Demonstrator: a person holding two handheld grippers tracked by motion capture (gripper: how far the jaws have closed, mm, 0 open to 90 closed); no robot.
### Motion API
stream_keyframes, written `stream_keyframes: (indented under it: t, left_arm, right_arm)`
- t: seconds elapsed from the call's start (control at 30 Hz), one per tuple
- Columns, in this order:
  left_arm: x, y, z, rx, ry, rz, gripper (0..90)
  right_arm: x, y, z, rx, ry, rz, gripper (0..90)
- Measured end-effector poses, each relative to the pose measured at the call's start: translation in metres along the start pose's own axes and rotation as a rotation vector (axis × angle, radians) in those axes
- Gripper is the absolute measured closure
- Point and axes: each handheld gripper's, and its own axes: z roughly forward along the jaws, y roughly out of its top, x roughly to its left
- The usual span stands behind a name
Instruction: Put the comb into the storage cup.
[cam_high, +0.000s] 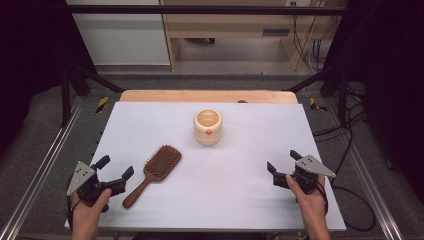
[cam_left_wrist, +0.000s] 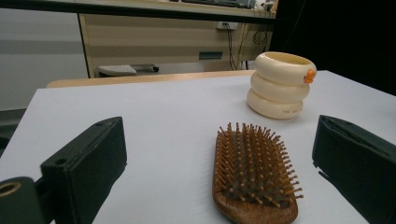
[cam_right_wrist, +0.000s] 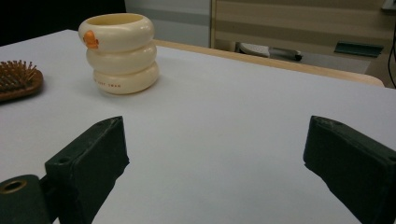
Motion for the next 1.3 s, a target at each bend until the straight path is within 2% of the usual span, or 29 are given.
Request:
stream_keyframes:
  t: [0.17, 0.27, 0.53, 0.6, 0.67, 0.8, 0.83, 1.1, 1.3]
  left_arm:
    - [-0.0024, 0.0000, -0.0002, 0.011, -0.002, 0.014, 3.7]
    - [-0.0022, -0.0009, 0.0016, 0.031, 0.000, 0.012, 5.6]
    - [-0.0011, -0.0008, 0.0002, 0.036, 0.003, 0.014, 12.1]
    - [-0.0007, -0.0013, 0.0008, 0.053, 0.008, 0.018, 17.0]
    - [0.0010, -0.0022, -0.0004, 0.069, 0.030, 0.035, 25.5]
    - [0.0037, -0.0031, -0.0024, 0.082, 0.036, 0.018, 37.7]
    - [0.0051, -0.0035, -0.0037, 0.099, 0.037, 0.015, 41.3]
    - [0.0063, -0.0042, -0.0050, 0.145, 0.027, 0.042, 68.8]
    - [0.0041, -0.0025, -0.0070, 0.157, 0.006, 0.050, 80.0]
  right_arm:
    - [0.0000, -0.0003, -0.0001, 0.005, 0.002, 0.002, 6.9]
    - [0.0001, -0.0006, 0.0012, 0.012, 0.002, 0.000, 6.9]
    - [0.0015, -0.0008, 0.0019, 0.021, 0.005, -0.004, 7.0]
    - [0.0021, -0.0007, 0.0022, 0.023, 0.005, -0.009, 7.0]
    - [0.0027, -0.0007, 0.0019, 0.023, 0.008, -0.008, 6.9]
    - [0.0028, -0.0013, 0.0028, 0.028, 0.010, -0.011, 6.9]
    - [0.0032, -0.0015, 0.0034, 0.031, 0.011, -0.012, 6.9]
    - [0.0032, -0.0014, 0.0036, 0.032, 0.011, -0.011, 6.9]
    - [0.0036, -0.0014, 0.0027, 0.032, 0.011, -0.009, 6.9]
